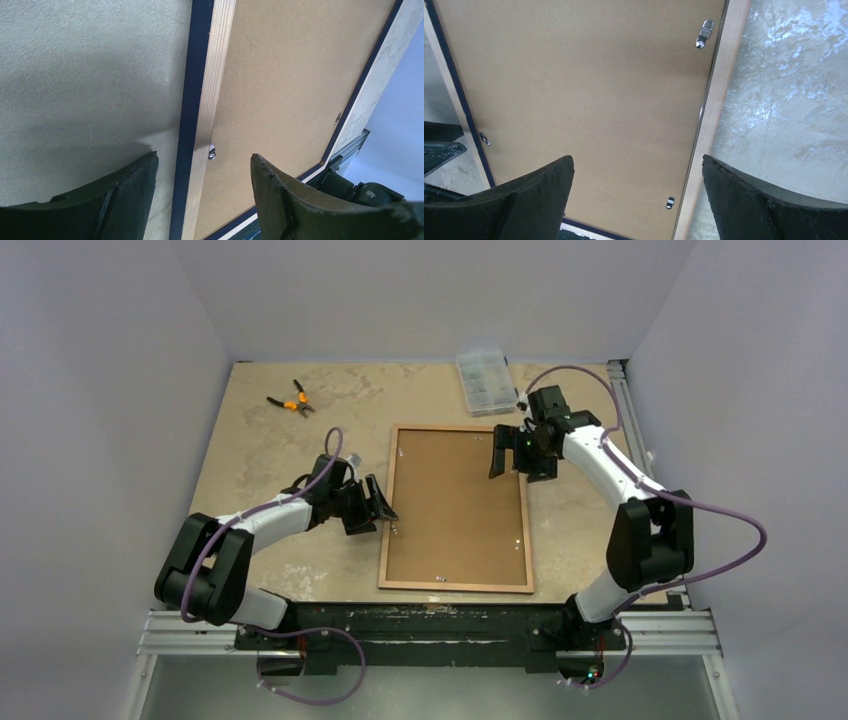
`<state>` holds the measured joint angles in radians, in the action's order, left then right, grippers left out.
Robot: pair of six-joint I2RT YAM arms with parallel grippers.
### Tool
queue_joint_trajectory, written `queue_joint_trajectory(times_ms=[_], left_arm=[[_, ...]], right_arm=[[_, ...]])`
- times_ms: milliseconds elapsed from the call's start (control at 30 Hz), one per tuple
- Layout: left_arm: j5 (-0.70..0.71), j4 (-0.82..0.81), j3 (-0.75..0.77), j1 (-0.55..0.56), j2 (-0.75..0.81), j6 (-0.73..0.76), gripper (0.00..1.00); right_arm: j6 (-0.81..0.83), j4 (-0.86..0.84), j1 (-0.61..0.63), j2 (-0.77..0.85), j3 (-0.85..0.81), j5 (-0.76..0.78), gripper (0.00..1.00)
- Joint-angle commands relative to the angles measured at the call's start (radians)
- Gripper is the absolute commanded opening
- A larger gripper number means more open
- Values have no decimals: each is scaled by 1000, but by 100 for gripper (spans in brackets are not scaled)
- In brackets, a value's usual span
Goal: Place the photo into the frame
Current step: Adjust the photo frame at the center of the board.
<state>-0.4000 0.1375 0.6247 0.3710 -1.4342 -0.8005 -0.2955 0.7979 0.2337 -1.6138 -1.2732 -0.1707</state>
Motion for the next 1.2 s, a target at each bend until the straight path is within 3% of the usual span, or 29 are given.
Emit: queue_joint_trajectory(times_ms=[0,233,567,767,1000,1167], left_arm=[[55,50,-12,3,-6,33,67],[30,12,-25,14,-11,-1,67],[132,119,34,182,9,-33,66],[207,177,-1,264,115,-97,66],[435,365,-5,363,251,-162,65],[539,434,70,368,215,-162,66]], right_arm=[[-19,-38,-33,56,60,39,99],[-28,-153,-155,40,273,-82,99],[-58,-188,-81,18,344,-121,95],[-87,-192,-26,68,408,-159,93],[-113,-184,-1,156,476,-148,92],[-96,-172,0,151,466,-89,92]])
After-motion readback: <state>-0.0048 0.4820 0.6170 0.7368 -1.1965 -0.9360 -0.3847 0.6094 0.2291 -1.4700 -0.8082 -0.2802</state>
